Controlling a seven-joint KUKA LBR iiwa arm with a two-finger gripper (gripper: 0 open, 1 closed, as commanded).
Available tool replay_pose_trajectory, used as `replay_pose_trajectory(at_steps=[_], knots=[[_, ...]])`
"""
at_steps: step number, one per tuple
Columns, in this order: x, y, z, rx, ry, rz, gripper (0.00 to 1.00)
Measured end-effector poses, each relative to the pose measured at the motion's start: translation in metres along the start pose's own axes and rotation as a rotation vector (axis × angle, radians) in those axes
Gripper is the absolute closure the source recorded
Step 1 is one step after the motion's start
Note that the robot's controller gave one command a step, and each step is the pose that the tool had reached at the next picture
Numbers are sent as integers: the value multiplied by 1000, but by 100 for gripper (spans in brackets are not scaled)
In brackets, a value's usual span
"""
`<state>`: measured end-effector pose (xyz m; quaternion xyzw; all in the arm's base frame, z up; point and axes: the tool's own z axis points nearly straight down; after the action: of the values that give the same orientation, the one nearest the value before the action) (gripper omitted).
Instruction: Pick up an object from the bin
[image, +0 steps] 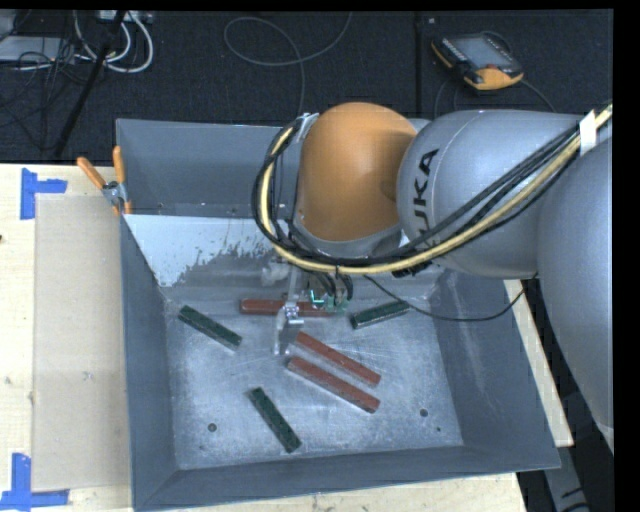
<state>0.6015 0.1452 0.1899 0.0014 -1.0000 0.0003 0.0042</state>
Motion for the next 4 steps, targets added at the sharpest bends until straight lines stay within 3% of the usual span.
replay_pose_trajectory(at_steps=[1, 2, 3, 4], knots=[[-1, -1, -5, -1, -7, 3, 0], [4, -33, 47, -2, -13, -41, 0], [10, -37, 89, 0, -5, 50, 0], [17, -132, 104, 2, -9, -215, 100]])
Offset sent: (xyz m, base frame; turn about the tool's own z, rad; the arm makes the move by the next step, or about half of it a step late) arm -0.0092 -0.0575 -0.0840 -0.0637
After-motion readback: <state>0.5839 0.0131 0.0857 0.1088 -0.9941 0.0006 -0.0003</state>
